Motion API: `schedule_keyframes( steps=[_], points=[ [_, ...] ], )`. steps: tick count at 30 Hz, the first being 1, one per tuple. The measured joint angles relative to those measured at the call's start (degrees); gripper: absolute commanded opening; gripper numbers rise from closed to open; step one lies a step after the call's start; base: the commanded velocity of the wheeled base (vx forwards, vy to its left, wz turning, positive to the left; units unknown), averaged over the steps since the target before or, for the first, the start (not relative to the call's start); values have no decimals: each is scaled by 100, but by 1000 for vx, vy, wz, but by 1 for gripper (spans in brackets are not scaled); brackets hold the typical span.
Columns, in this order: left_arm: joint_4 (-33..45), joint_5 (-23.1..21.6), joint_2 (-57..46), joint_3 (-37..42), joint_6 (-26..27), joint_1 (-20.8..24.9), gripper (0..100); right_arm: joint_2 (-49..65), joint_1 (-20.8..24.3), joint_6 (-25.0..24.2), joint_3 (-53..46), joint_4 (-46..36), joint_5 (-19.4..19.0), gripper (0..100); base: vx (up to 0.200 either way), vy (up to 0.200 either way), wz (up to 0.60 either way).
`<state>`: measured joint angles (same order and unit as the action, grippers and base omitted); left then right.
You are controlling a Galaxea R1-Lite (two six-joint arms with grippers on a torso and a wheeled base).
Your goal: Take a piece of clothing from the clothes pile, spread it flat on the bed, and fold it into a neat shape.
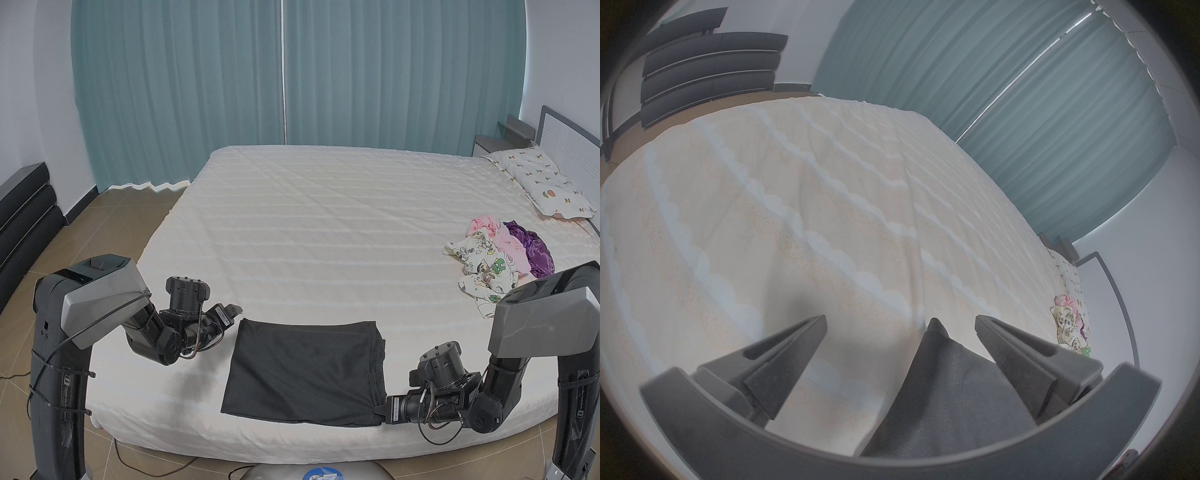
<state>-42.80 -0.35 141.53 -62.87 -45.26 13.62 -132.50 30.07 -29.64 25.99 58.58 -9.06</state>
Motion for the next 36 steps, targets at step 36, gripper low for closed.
schedule_keyframes(
  steps=[36],
  points=[
    [-44,20,-5882,4085,519,167,100,6006,-1020,235,-1836,-936,1332,100,0,0,0]
  ],
)
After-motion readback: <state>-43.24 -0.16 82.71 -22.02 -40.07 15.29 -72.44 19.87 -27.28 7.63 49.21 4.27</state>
